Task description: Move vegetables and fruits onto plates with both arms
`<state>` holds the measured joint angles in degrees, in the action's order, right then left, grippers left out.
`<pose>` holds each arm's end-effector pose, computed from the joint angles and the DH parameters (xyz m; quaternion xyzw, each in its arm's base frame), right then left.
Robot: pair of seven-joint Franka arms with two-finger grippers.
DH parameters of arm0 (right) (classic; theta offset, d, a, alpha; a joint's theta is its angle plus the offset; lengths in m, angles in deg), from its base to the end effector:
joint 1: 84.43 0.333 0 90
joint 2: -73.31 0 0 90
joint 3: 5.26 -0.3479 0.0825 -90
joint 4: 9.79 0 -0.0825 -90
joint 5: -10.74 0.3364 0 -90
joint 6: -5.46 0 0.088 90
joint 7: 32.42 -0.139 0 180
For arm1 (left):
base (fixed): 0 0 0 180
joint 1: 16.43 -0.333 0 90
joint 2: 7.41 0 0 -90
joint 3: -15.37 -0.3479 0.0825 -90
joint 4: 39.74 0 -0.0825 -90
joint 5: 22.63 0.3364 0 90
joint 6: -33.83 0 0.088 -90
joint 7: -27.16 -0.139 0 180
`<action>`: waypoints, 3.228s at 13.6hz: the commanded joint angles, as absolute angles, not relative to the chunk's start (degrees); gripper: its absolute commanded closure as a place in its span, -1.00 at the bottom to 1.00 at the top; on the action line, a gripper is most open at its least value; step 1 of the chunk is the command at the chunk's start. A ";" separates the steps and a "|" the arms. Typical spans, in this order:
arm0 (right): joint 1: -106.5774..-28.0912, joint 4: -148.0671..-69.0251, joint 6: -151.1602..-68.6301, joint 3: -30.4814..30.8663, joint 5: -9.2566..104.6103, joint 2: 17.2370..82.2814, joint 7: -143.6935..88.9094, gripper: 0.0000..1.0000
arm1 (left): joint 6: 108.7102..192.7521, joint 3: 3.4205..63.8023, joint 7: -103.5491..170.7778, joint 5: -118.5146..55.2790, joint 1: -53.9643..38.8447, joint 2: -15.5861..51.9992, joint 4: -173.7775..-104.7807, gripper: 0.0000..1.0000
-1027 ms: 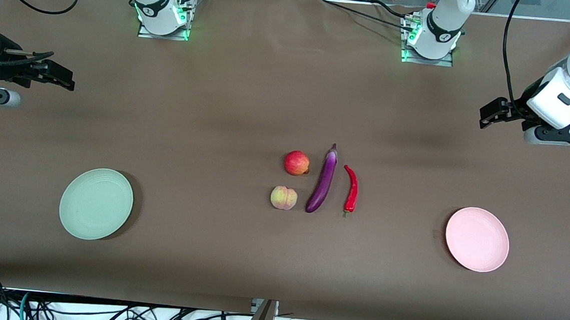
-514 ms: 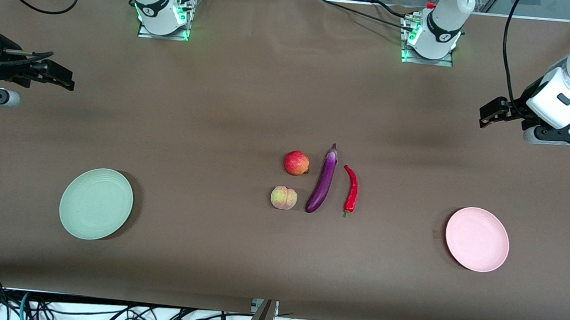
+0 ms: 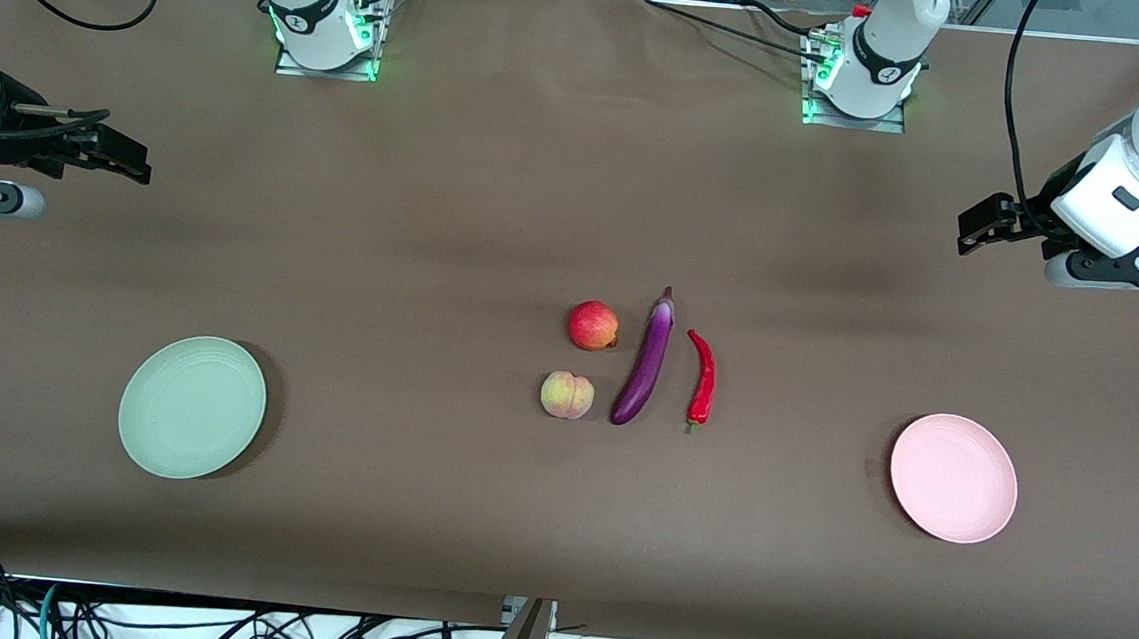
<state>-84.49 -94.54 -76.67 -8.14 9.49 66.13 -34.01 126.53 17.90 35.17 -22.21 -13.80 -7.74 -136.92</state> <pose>0.5270 0.0209 0.5871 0.9963 0.0102 -0.0850 0.0110 0.5001 -0.0442 0.5782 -0.9990 -0.0246 0.0355 0.0079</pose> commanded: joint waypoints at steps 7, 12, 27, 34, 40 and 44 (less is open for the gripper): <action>-84.96 -95.04 -77.16 -8.42 11.18 63.56 -34.36 -1.00 | 125.06 17.92 34.02 -24.38 -13.71 -6.36 -135.45 -1.00; -84.61 -95.04 -77.50 -8.51 11.10 61.98 -34.44 -1.00 | 125.06 18.53 33.85 -24.47 -12.22 -3.21 -135.37 -1.00; -75.74 -95.04 -89.45 -9.04 16.63 57.14 -50.25 -1.00 | 155.70 20.21 43.07 -24.30 1.31 20.69 -135.63 -1.00; -71.96 -95.04 -93.32 -9.12 16.89 56.26 -52.55 -1.00 | 172.59 19.86 43.25 -23.77 4.39 33.09 -136.33 -0.84; -68.00 -95.13 -101.57 -9.04 21.09 50.65 -56.04 -1.00 | 171.57 19.51 42.90 -21.57 3.96 32.93 -136.33 1.00; -60.37 -95.04 -111.75 -9.04 21.65 45.29 -68.07 -1.00 | 161.82 15.04 41.85 -21.57 2.55 26.70 -135.37 1.00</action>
